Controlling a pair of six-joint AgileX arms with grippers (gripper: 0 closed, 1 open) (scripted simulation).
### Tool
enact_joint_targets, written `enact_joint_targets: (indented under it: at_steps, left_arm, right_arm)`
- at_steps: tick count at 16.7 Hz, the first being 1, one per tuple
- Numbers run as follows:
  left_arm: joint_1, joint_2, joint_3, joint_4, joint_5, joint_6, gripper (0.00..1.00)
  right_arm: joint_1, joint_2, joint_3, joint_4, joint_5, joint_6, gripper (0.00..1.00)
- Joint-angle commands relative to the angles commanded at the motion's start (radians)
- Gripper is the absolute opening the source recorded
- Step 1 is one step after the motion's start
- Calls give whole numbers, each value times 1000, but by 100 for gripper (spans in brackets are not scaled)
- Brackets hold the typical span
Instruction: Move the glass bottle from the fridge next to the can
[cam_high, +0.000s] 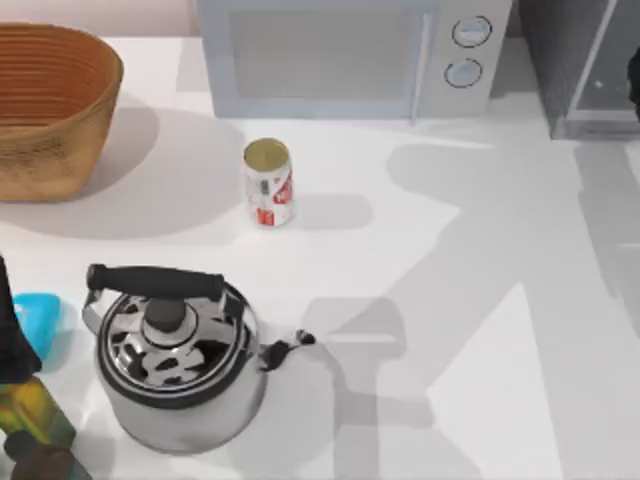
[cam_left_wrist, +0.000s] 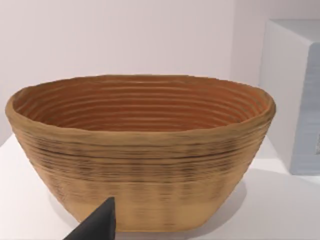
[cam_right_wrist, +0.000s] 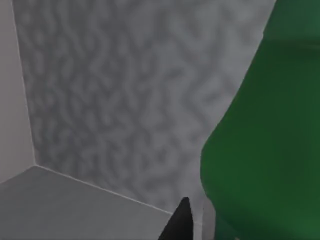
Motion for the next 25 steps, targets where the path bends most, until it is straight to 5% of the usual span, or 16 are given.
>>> enact_joint_targets:
  at_steps: [2,25]
  left_arm:
    - [0,0,0,0,0,0,100]
    - [0,0,0,0,0,0,100]
  right_arm:
    - [0,0,0,0,0,0,0]
    - [5,-131,-6,-118,-3,7,0]
